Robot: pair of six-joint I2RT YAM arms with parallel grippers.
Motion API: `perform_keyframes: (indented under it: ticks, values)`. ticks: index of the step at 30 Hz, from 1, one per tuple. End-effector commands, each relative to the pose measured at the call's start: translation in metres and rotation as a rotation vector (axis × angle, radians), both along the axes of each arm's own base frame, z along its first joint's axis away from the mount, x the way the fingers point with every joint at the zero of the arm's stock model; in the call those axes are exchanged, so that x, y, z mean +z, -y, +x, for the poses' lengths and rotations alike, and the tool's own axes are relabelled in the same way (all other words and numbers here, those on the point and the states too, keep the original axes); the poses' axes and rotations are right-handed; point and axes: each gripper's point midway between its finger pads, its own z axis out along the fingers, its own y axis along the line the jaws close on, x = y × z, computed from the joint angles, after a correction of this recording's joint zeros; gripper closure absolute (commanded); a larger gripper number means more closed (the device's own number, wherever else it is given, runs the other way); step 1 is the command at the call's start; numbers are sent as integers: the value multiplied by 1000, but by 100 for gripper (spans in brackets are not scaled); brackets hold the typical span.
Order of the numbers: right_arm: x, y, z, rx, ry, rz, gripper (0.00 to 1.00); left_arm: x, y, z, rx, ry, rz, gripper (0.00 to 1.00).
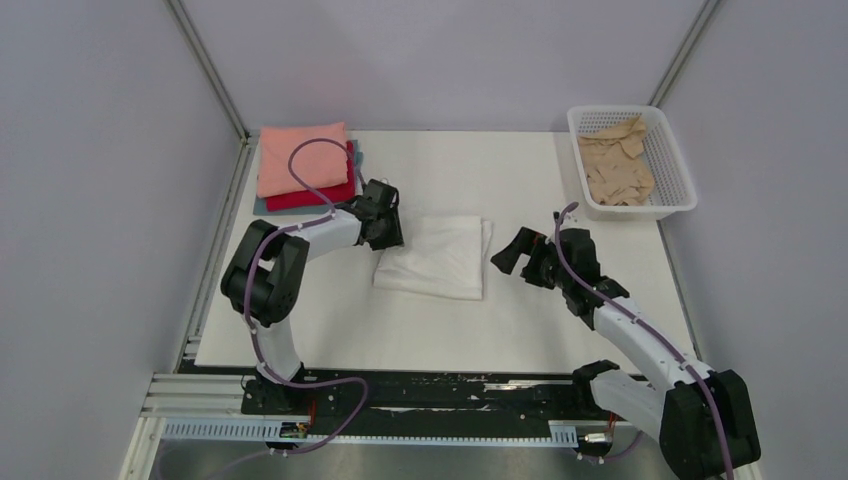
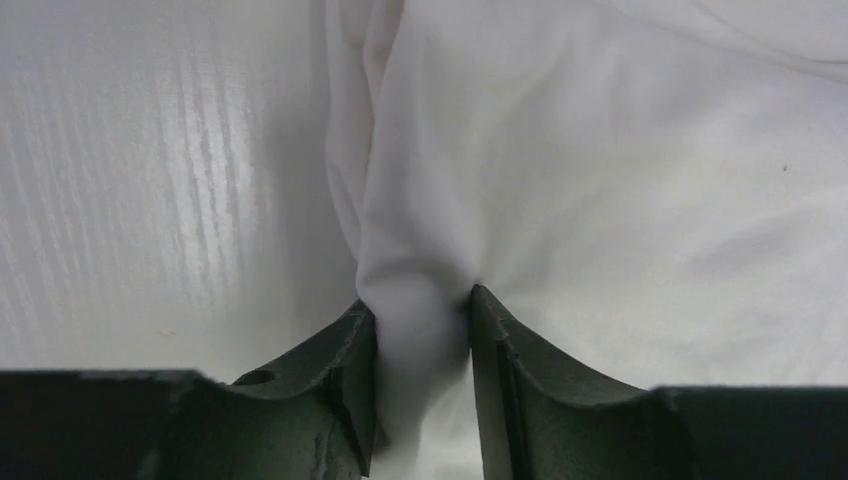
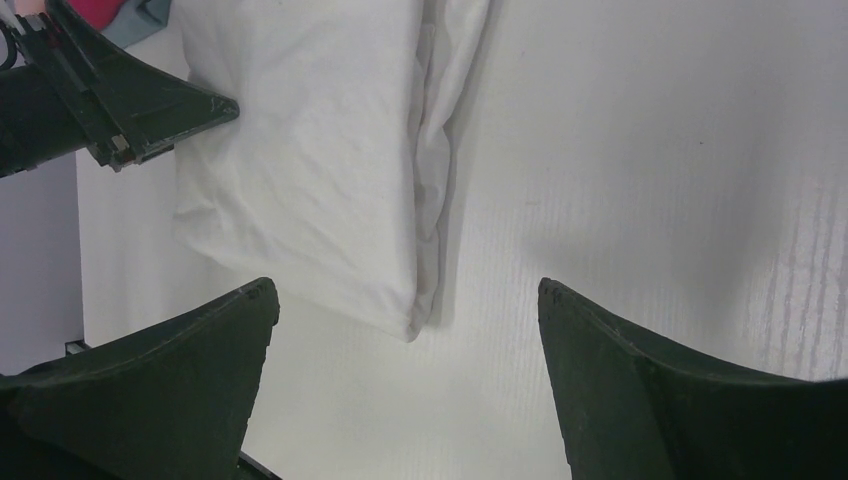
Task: Fold and stack the t-shirts
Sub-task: Put the neatly folded tshirt into the corner of the board with the left arm
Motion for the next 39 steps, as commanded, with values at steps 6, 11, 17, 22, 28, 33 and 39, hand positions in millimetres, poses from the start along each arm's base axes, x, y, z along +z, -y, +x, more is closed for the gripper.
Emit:
perform_keyframes:
  ticks: [6, 11, 17, 22, 28, 33, 39]
  values:
    - [7, 7, 10, -12, 36, 0, 0, -56, -4, -38, 46, -152, 254, 99]
    - [6, 24, 12, -81, 83, -56, 0, -14, -13, -2, 64, 5, 345, 100]
    - [12, 45, 17, -167, 148, -125, 0, 47, -8, 59, -21, 284, 430, 100]
    - [10, 57, 18, -221, 175, -159, 0, 90, -37, 97, 39, 394, 672, 100]
    - [6, 60, 20, -225, 170, -176, 0, 136, -50, 135, -7, 546, 734, 100]
    - [2, 66, 21, -236, 171, -212, 0, 174, -71, 167, -36, 645, 864, 100]
    - [2, 78, 22, -287, 187, -249, 0, 232, -104, 194, -3, 729, 977, 100]
